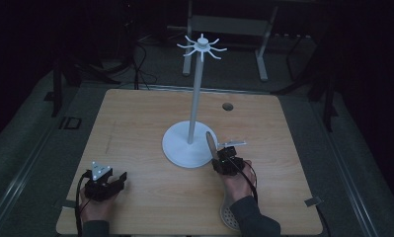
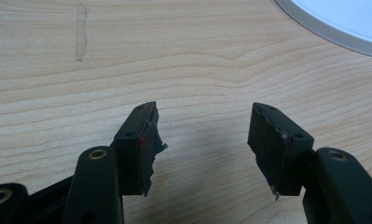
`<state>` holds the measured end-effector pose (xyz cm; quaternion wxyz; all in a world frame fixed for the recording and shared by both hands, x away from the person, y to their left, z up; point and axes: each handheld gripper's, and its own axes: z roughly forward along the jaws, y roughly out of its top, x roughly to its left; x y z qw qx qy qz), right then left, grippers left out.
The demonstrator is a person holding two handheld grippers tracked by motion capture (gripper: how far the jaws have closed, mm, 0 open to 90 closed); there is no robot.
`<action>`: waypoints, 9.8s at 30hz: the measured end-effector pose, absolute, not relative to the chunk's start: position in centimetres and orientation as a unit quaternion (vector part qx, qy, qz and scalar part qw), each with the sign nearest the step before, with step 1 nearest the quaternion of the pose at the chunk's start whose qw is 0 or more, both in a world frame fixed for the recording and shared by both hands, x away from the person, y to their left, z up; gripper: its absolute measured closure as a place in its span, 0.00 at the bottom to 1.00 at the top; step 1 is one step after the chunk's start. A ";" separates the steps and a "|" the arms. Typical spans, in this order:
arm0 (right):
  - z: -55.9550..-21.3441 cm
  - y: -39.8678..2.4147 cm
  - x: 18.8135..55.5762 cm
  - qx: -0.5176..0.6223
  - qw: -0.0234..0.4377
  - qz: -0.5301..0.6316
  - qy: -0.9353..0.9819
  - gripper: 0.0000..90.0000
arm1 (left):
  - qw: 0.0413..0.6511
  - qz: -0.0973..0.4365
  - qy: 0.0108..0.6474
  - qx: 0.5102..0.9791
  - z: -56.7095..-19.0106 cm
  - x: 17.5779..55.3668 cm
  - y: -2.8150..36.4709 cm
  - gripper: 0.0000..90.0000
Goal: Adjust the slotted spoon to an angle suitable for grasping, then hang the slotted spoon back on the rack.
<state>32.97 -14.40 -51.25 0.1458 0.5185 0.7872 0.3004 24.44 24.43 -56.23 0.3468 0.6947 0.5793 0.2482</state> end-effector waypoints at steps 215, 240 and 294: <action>-35.1 -16.0 34.1 0.372 0.290 0.568 0.674 0.82 | 0.349 0.252 0.584 0.689 -56.2 24.4 24.7 0.48; -33.7 -15.2 34.8 0.366 0.292 0.569 0.676 0.82 | 0.349 0.252 0.584 0.688 -56.2 24.4 24.8 0.48; -32.8 -12.0 37.3 0.361 0.268 0.551 0.703 0.82 | 0.353 0.252 0.586 0.684 -56.1 24.4 24.9 0.48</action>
